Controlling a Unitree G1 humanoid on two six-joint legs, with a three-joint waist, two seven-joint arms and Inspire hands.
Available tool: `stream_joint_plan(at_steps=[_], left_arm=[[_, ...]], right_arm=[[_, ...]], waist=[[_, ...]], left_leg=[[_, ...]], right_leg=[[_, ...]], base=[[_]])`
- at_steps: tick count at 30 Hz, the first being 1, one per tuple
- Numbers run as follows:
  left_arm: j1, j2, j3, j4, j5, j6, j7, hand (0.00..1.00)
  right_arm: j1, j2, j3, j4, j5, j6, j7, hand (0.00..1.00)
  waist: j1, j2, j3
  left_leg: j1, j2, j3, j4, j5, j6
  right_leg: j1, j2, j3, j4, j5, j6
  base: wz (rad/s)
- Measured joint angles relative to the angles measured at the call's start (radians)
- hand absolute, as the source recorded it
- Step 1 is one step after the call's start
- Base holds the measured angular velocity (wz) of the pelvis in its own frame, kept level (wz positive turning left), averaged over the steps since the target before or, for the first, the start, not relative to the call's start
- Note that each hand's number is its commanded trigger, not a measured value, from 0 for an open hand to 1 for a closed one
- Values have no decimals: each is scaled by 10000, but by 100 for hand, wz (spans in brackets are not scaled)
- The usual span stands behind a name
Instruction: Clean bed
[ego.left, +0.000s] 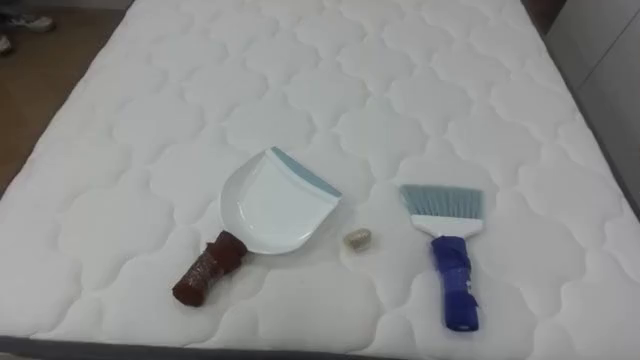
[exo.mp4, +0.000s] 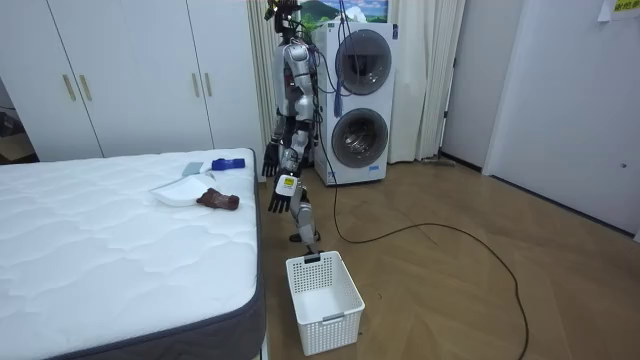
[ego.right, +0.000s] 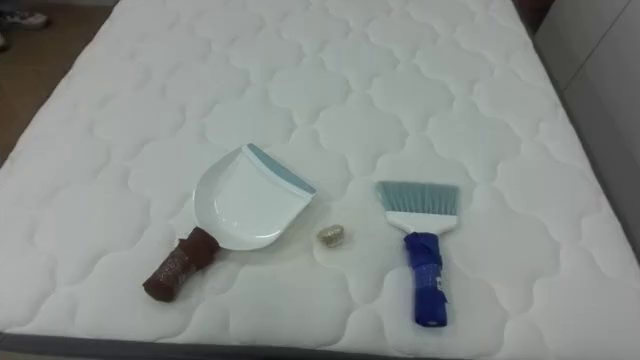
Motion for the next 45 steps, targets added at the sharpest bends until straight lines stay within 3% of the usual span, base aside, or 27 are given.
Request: stream_joint_plan(at_steps=[17, 22, 28, 37, 45], left_arm=[[39, 13, -21, 3, 16, 0, 279, 0], [61, 18, -5, 0, 15, -1, 427, 0], [167, 24, 230, -26, 19, -89, 723, 0], [441, 176, 997, -534, 5, -193, 2370, 0], [423, 158, 1131, -2696, 9, -965, 4222, 0]], right_arm=[[10, 8, -161, 50, 22, -7, -190, 0], [11, 8, -161, 40, 21, -8, -263, 0], [9, 8, -169, 22, 26, -14, -264, 0], [-11, -32, -52, 259, 375, -119, -393, 0], [45, -263, -46, 254, 339, -174, -745, 0]], waist=[[-72, 36, 10], [-55, 54, 45], [-45, -10, 16], [17, -60, 44], [231, -43, 40]], left_leg=[[14, 1, 3, -17, 0, 0], [10, 2, -6, -29, 0, 0], [13, -4, -62, -105, 1, 2], [5, -18, -216, 1, 1, 2], [5, -22, -256, 44, 1, 1]], right_leg=[[8, 2, 22, -7, 0, 0], [0, 2, 15, -7, 0, 0], [12, 3, -22, -9, -1, 1], [89, -7, -324, -16, -1, 1], [115, -13, -532, -7, -1, 1]], base=[[0], [0], [1], [6], [2]])
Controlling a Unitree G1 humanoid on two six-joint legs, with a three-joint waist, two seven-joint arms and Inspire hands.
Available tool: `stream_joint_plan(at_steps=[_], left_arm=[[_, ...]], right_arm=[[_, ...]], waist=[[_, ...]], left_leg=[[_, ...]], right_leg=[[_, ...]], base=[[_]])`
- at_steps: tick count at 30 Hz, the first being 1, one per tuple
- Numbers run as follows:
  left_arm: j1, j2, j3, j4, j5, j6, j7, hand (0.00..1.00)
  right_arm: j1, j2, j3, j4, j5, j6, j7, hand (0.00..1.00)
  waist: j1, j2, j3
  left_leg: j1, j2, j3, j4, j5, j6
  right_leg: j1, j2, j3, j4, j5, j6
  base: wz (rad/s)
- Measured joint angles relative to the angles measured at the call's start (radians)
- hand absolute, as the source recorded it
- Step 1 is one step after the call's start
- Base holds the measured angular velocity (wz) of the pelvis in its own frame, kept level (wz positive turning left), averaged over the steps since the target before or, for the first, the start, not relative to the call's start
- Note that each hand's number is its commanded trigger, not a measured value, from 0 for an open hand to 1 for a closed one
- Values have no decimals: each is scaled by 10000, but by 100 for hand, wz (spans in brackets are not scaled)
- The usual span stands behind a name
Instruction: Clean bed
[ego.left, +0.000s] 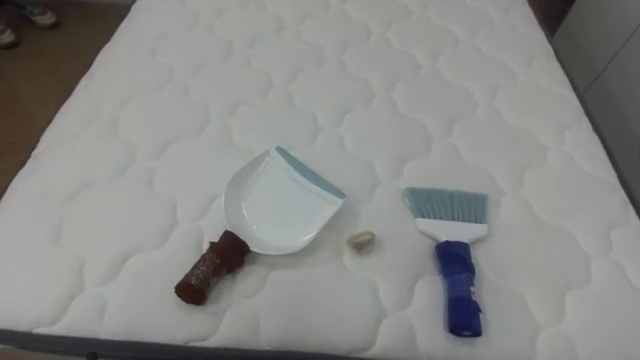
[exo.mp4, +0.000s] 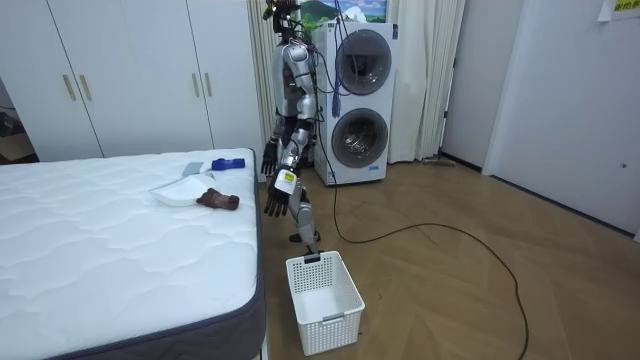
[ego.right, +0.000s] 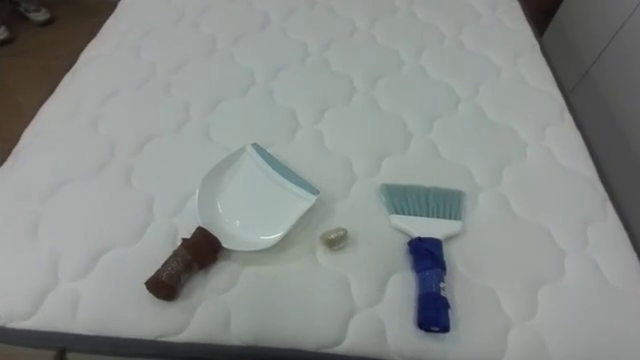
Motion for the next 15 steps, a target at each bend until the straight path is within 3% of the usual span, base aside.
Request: stream_joint_plan(at_steps=[7, 11, 15], left_arm=[[-136, 12, -73, -1669, -5, -308, 1243, 0], [-163, 17, -117, -2675, 46, -416, 1299, 0], [-220, 152, -511, -2819, 328, -580, 1430, 0]], right_arm=[[-20, -106, 145, -28, -24, -30, -30, 0], [-21, -152, 212, -48, -42, -102, 23, 0], [-55, -160, 266, -47, -260, -102, 146, 0]], waist=[[11, 34, 11], [41, 52, 16], [14, 6, -14]], left_leg=[[-36, 2, -36, 111, -1, -2], [-23, 13, 15, 84, -1, -3], [-52, 15, 56, 59, -1, -3]], right_leg=[[-6, -9, -151, 5, 0, 0], [-41, -8, -148, 16, 0, 0], [-100, -7, -135, 25, 1, -1]], base=[[1], [-4], [-4]])
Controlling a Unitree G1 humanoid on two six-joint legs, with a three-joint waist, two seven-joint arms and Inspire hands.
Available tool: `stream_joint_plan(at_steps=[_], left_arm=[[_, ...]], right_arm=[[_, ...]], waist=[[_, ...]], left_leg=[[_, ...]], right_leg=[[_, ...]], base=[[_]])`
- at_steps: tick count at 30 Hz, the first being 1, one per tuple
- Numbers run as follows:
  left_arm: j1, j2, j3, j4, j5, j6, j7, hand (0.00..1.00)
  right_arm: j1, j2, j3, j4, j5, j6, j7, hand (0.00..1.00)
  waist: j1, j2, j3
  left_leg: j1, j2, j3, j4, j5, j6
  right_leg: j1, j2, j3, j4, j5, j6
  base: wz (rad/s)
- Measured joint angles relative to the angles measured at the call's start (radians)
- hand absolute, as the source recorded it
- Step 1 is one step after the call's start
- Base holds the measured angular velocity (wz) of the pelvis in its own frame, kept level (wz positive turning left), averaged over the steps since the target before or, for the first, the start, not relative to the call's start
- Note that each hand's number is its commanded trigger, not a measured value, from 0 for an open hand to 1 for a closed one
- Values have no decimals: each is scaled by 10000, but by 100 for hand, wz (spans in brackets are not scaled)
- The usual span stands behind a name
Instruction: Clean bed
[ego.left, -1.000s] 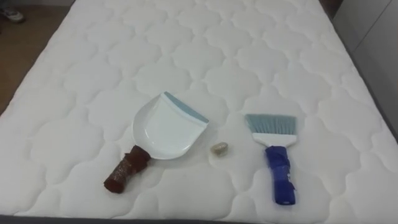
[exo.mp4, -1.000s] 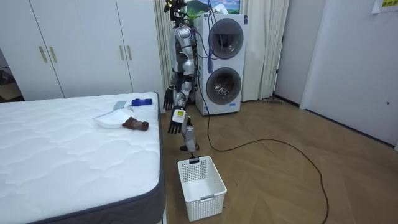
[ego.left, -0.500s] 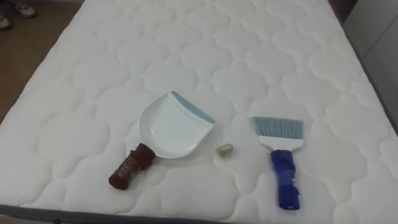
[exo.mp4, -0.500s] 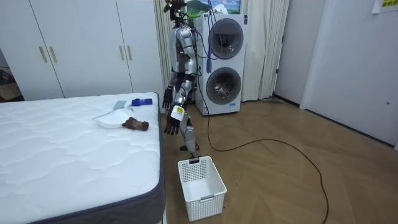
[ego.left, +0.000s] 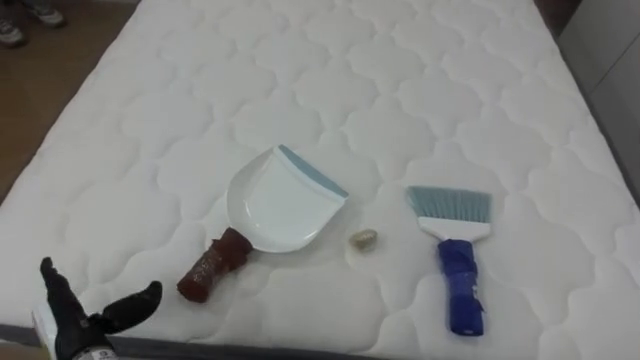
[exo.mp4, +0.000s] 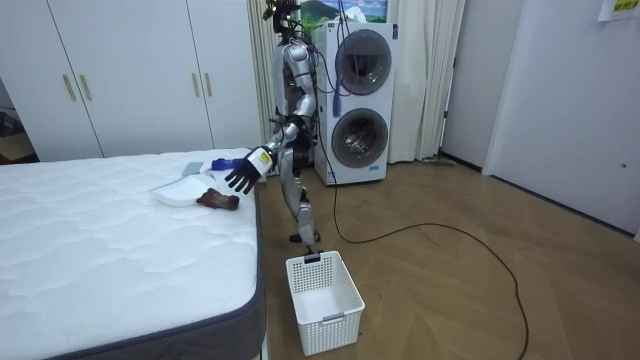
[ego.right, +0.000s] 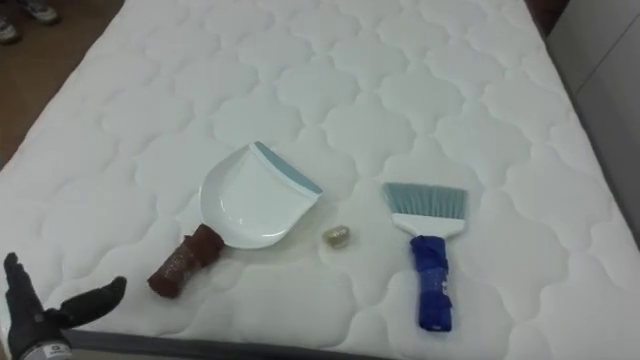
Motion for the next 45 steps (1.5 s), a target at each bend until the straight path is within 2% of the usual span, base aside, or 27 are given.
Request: stream_joint_plan(at_steps=[5, 11, 18, 20, 26, 34, 45], left_arm=[[-142, 107, -793, -45, 8, 1, -9, 0], [-668, 200, -1290, -46, 80, 0, -78, 0], [-1133, 318, -1692, -45, 79, 1, -214, 0], [-1265, 327, -1817, -44, 79, 1, -258, 0], [-1402, 334, -1920, 228, 113, 3, -381, 0], [-1805, 327, -1945, 1021, 98, 5, -369, 0], [-1994, 321, -1926, 1376, 103, 9, -377, 0]], right_arm=[[-31, 1, 139, -1, 13, 4, 186, 0], [-280, -13, 544, 11, -41, 4, 326, 0], [-446, -23, 789, 1, 198, 15, 397, 0], [-571, -36, 919, 6, 204, 26, 427, 0], [-756, -37, 914, 55, 188, 22, 359, 0], [-939, -42, 910, 285, 358, 67, 112, 0], [-1096, -40, 909, 456, 357, 131, 74, 0]], waist=[[-61, -89, -45], [-273, -19, 9], [-415, 26, -7], [-533, 68, 13], [-831, 164, 64], [-926, 212, 100], [-1084, 186, 114]], left_leg=[[-36, 3, 11, 17, 0, 0], [-176, 2, -19, 37, 0, 0], [-677, -10, -29, 297, 2, -4], [-779, -14, -58, 308, 3, -4], [-1067, -17, -49, 363, 3, -4], [-1278, -21, -85, 431, 3, -5], [-1433, -18, -74, 423, 3, -6]], right_leg=[[-17, -5, -39, -7, 1, -1], [-71, 0, 91, -21, 1, -1], [-503, -9, 131, -9, 6, -8], [-586, -10, 137, -14, 6, -8], [-821, -5, 127, -8, 5, -8], [-994, -10, 93, 2, 5, -9], [-1138, -12, -32, 2, 6, -10]], base=[[0], [2], [2], [4], [0], [0], [1]])
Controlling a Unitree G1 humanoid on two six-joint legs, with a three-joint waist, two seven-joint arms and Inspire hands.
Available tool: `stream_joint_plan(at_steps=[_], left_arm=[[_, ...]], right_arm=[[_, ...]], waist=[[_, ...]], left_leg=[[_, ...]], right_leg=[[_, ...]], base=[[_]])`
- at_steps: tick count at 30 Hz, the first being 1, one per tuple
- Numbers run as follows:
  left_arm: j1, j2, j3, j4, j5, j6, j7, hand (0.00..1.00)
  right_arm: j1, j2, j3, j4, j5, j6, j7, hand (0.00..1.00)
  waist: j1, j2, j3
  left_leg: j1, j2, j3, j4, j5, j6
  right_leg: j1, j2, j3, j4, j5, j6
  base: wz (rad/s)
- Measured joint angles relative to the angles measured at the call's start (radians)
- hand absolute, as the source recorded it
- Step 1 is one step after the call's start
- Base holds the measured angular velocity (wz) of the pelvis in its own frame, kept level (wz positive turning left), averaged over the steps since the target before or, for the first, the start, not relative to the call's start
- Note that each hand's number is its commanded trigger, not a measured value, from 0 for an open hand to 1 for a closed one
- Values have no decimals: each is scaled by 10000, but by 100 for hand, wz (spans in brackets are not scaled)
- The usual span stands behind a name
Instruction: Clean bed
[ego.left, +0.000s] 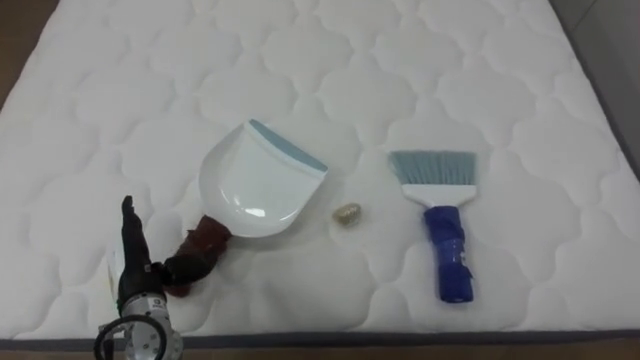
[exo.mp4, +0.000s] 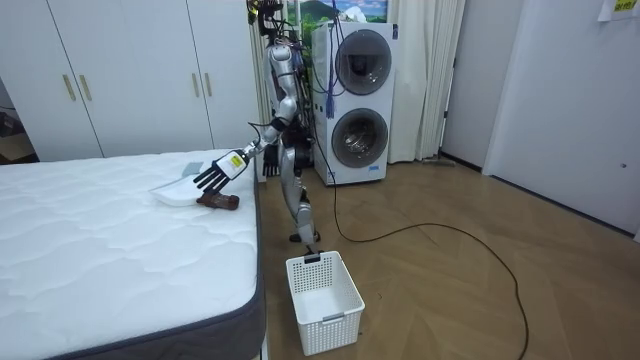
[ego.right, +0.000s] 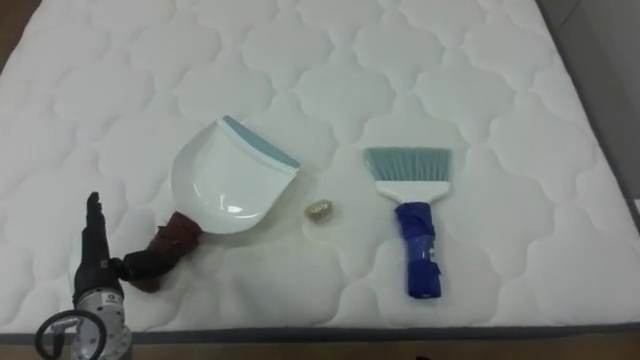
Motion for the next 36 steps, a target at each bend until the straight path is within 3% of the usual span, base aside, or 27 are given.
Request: stream_joint_plan(at_steps=[18, 28, 36], left_arm=[[-167, 0, -106, 508, 8, 117, -122, 0], [-819, 0, -204, 1129, 11, 226, -492, 0], [-968, -14, -394, 1705, -23, 227, -688, 0]], right_arm=[[-97, -2, 3, 42, -8, 15, -147, 0], [-136, -1, 14, 42, 0, 15, -212, 0], [-257, -1, 348, 30, 116, 11, -249, 0]], waist=[[-44, -42, 20], [-31, -27, 30], [-47, -33, 39]], left_leg=[[-115, 20, 26, 28, 7, -10], [-292, 28, 57, 69, 8, -9], [-430, 27, 40, 65, 9, -9]], right_leg=[[-146, -10, -40, 86, -5, -8], [-330, -23, -52, 139, -7, -11], [-482, -17, 87, 140, -8, -13]], base=[[0], [-1], [0]])
